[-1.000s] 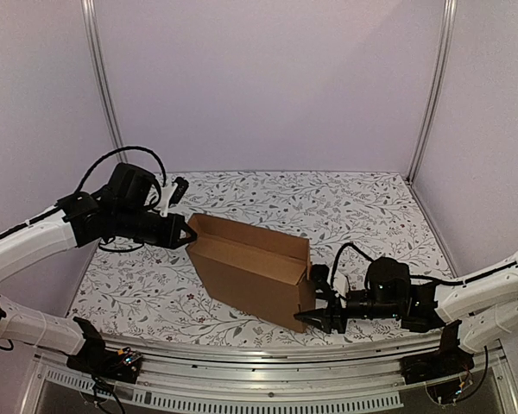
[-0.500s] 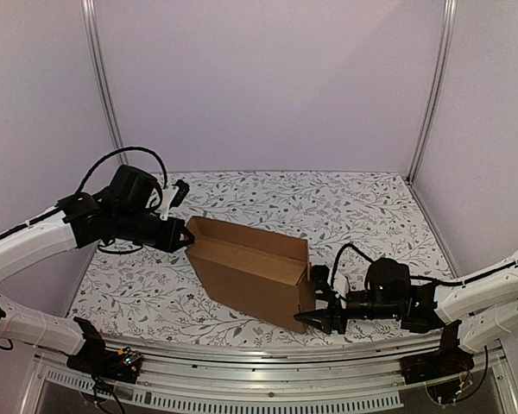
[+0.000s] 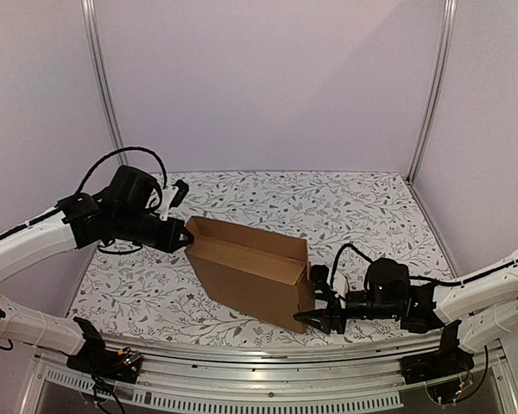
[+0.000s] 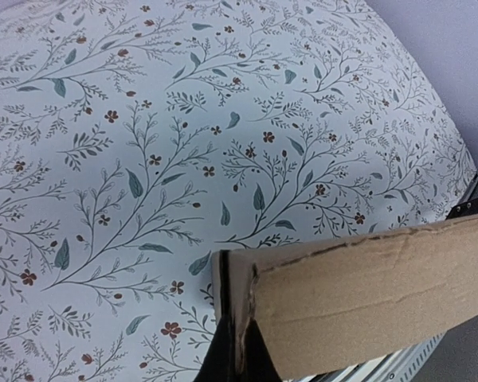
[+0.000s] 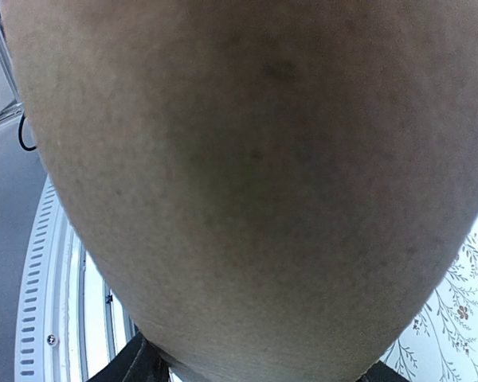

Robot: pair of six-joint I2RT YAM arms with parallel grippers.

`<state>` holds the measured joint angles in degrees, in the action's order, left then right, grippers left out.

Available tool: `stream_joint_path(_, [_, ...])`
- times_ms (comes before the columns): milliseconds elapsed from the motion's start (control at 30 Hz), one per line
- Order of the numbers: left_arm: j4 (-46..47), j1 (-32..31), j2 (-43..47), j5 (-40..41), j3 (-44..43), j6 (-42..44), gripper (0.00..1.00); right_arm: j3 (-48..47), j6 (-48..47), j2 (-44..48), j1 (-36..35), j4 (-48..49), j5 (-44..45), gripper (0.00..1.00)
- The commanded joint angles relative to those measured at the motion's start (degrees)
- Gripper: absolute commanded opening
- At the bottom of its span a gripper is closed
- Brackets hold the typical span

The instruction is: Fold the paper box

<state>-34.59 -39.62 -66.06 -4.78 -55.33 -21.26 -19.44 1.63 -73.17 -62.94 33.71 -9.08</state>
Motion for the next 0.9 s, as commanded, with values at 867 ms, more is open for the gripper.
stream_joint_path(867, [-1.51,-4.92,5.48,7.30,8.55,-3.79,0.00,1.09,4.27,0.14,0.64,1.09,6.61,0.65])
